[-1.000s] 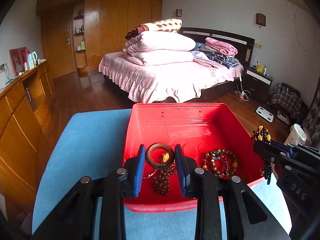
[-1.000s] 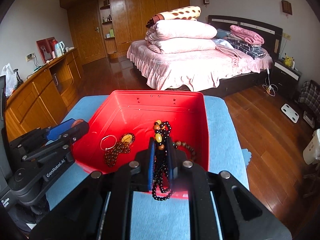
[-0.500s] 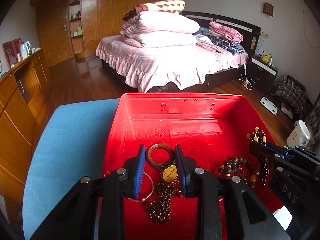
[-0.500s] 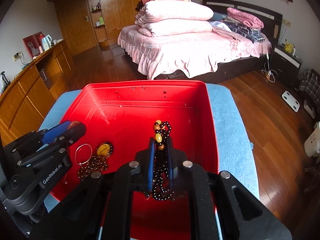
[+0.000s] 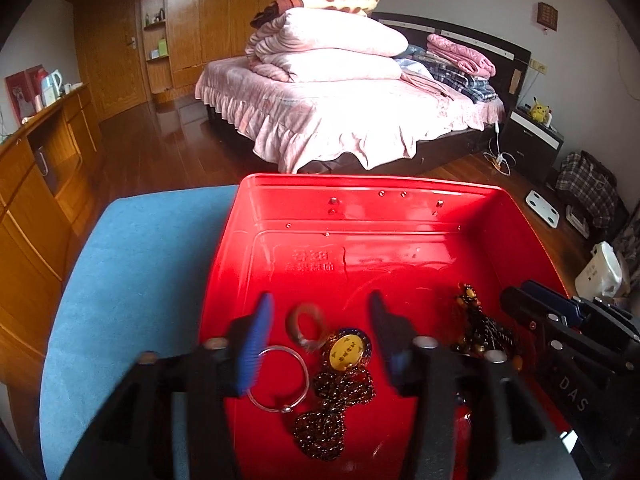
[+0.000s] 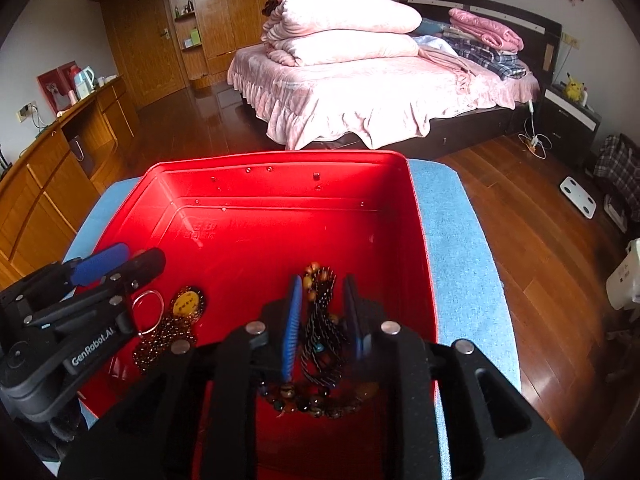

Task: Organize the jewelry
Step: 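Carry the wooden ring and black bead strand into the red tin, then open the left tool to drop the ring while the right tool releases the strand, then withdraw both tools and approach the silver wristwatch and silver bangle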

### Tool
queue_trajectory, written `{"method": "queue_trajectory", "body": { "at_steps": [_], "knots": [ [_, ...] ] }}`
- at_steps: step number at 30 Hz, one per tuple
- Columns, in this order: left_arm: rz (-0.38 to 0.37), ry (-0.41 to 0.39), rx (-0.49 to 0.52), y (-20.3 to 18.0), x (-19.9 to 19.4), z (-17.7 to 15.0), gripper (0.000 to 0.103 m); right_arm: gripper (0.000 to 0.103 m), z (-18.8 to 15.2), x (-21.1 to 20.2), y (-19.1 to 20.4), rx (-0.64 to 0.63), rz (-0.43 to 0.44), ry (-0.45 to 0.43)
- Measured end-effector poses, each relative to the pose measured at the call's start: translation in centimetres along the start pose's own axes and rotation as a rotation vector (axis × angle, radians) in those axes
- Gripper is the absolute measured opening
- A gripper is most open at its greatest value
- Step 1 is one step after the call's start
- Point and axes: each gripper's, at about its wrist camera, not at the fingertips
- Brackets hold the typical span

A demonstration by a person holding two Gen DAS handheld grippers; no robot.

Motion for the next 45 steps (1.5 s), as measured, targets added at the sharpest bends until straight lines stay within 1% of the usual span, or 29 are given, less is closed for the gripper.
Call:
{"method": "queue_trajectory", "body": {
  "at_steps": [8,11,13,15,18,21,23,27,29,31,37,39,45],
  "knots": [
    [0.005,-0.041,-0.019,0.5,-1.8,-0.4,0.060,0.022,0.0,-1.3,-0.4,0.007,0.006,-0.032],
    [0.005,-0.071,-0.013,0.4,-3.0,-0.8,0.069,0.022,-0.4,-2.1,-0.7,0.015,0.011,-0.046],
    [0.008,-0.103,-0.002,0.3,-4.3,-1.2,0.070,0.022,-0.9,-2.9,-0.8,0.021,0.012,-0.064],
    [0.006,-0.133,0.014,0.2,-5.8,-1.9,0.076,0.022,-1.5,-3.9,-1.1,0.023,0.009,-0.083],
    [0.009,-0.168,0.022,0.2,-7.8,-2.7,0.080,0.022,-2.6,-5.5,-1.5,0.027,0.020,-0.108],
    [0.029,-0.201,0.030,0.5,-9.9,-4.0,0.081,0.022,-3.8,-7.0,-2.0,0.032,0.029,-0.127],
    [0.031,-0.207,0.033,0.8,-10.9,-5.0,0.081,0.022,-5.1,-8.1,-2.1,0.036,0.034,-0.137],
    [0.043,-0.207,0.043,1.0,-12.4,-7.1,0.082,0.023,-7.5,-9.5,-2.3,0.035,0.044,-0.133],
    [0.052,-0.207,0.037,1.3,-13.0,-8.3,0.084,0.028,-8.9,-9.9,-2.2,0.031,0.046,-0.121],
    [0.059,-0.204,0.032,1.4,-13.5,-9.6,0.087,0.030,-10.3,-10.2,-2.1,0.027,0.051,-0.107],
    [0.048,-0.167,0.013,1.8,-14.1,-13.0,0.088,0.033,-13.9,-11.1,-1.7,0.036,0.069,-0.068],
    [0.053,-0.151,0.011,1.8,-14.2,-14.5,0.088,0.037,-15.0,-11.4,-1.3,0.030,0.073,-0.056],
    [0.047,-0.107,0.017,1.6,-14.3,-17.4,0.088,0.040,-18.5,-12.0,-0.4,-0.011,0.094,-0.016]
  ]
}}
Point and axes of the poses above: each gripper's, at about its wrist camera, not at the fingertips, and x roughly the way its jaws point, y to its left, z to its top, and after that the axes turned 13 degrees about -z, right-handed
